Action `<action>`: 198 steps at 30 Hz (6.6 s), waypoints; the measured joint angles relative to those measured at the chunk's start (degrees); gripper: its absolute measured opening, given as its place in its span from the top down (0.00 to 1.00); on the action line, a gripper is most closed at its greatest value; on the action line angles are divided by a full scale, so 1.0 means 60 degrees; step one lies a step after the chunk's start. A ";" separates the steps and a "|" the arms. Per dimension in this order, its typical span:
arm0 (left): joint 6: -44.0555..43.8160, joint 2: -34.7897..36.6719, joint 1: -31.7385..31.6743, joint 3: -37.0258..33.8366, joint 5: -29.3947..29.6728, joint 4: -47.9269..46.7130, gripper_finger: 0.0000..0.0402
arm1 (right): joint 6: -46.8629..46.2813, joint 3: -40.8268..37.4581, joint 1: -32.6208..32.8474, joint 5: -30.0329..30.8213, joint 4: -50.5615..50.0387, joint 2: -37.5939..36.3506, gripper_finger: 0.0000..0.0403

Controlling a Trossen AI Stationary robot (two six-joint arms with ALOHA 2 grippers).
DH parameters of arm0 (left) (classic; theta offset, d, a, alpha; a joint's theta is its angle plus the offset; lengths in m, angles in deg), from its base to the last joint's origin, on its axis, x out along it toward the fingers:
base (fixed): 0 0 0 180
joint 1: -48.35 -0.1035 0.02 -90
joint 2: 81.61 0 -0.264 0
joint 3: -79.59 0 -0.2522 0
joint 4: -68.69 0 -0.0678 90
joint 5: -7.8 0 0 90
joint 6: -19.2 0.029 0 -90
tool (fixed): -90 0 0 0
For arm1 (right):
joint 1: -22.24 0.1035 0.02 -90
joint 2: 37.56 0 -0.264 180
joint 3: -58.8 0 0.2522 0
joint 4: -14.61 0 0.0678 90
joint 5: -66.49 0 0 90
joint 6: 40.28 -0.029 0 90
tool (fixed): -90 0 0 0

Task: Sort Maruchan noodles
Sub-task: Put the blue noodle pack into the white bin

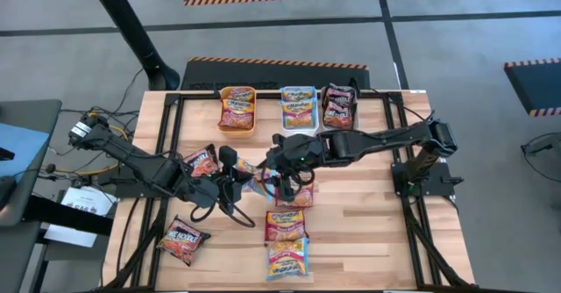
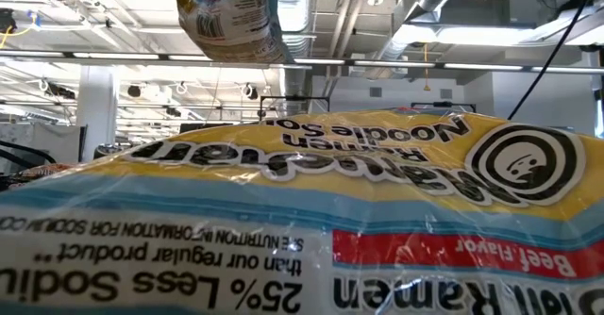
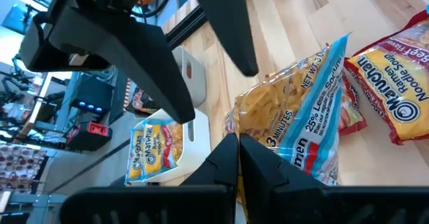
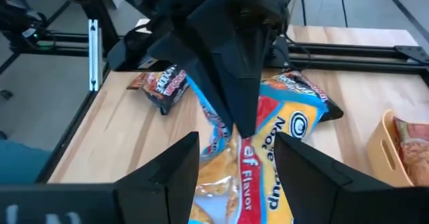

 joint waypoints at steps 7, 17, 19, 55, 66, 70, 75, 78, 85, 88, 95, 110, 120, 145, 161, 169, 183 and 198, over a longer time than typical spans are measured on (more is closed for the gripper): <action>-0.0015 0.0000 0.0000 0.0002 0.0004 -0.0003 1.00 | -0.0023 -0.0040 0.0017 0.0013 0.0069 0.0528 0.47; -0.0138 -0.0004 -0.0008 -0.0001 0.0059 -0.0133 1.00 | -0.0025 0.0324 0.0015 0.0349 -0.0150 0.0776 0.53; -0.0135 -0.0004 -0.0039 -0.0001 0.0069 -0.0112 1.00 | -0.0016 0.0321 0.0015 0.0489 -0.0194 0.0780 0.60; -0.2116 0.0004 -0.0885 0.0869 0.0266 -0.0091 1.00 | 0.0911 0.0306 0.0147 0.3323 -0.3394 0.0747 0.99; -0.2130 0.0004 -0.0885 0.0873 0.0266 -0.0349 1.00 | 0.1777 0.0310 -0.0637 0.4030 -0.4754 0.0739 0.99; -0.2131 0.0004 -0.0885 0.0873 0.0266 -0.0345 1.00 | 0.2230 0.0306 -0.1046 0.4286 -0.5009 0.0736 0.99; -0.2131 0.0004 -0.0885 0.0873 0.0266 -0.0338 1.00 | 0.2983 0.0299 -0.1659 0.4328 -0.5014 0.0615 0.99; -0.2131 0.0004 -0.0885 0.0873 0.0266 -0.0338 1.00 | 0.3506 0.0301 -0.2057 0.4346 -0.4946 0.0521 0.99; -0.2131 0.0004 -0.0885 0.0873 0.0266 -0.0389 1.00 | 0.5214 0.0296 -0.3095 0.4380 -0.4866 0.0433 0.99; -0.2134 0.0004 -0.0885 0.0873 0.0266 -0.0407 1.00 | 0.5948 0.0297 -0.3490 0.4351 -0.4670 0.0435 0.99; -0.2295 0.0004 -0.0885 0.0873 0.0328 -0.0582 1.00 | 0.7374 0.0297 -0.4063 0.3596 -0.4348 0.0441 0.99; -0.2306 0.0004 -0.0943 0.0873 0.0335 -0.0578 1.00 | 0.8562 0.0297 -0.4885 0.1983 -0.4190 0.0570 0.99; -0.2190 0.0004 -0.0947 0.0873 0.0339 -0.0574 1.00 | 0.8590 0.0273 -0.4945 0.2001 -0.4010 0.1244 0.99; -0.2361 0.0000 -0.0947 0.0873 0.0335 -0.0723 1.00 | 0.7217 0.0288 -0.5016 0.2790 -0.4787 0.1392 0.82; -0.2357 0.0000 -0.0947 0.0873 0.0335 -0.0727 1.00 | 0.5627 0.0997 -0.4958 0.2284 -0.6102 0.1377 0.75; -0.2365 0.0000 -0.0947 0.0873 0.0335 -0.0735 1.00 | 0.5047 0.1796 -0.5373 -0.0634 -0.7102 0.1366 0.74; -0.2455 0.0000 -0.0947 0.0873 0.0330 -0.0778 1.00 | 0.4217 0.1734 -0.6240 -0.2239 -0.6971 0.2265 0.74; -0.2452 0.0000 -0.0947 0.0873 0.0331 -0.0778 1.00 | 0.3572 0.1723 -0.6098 -0.1687 -0.6250 0.3143 0.75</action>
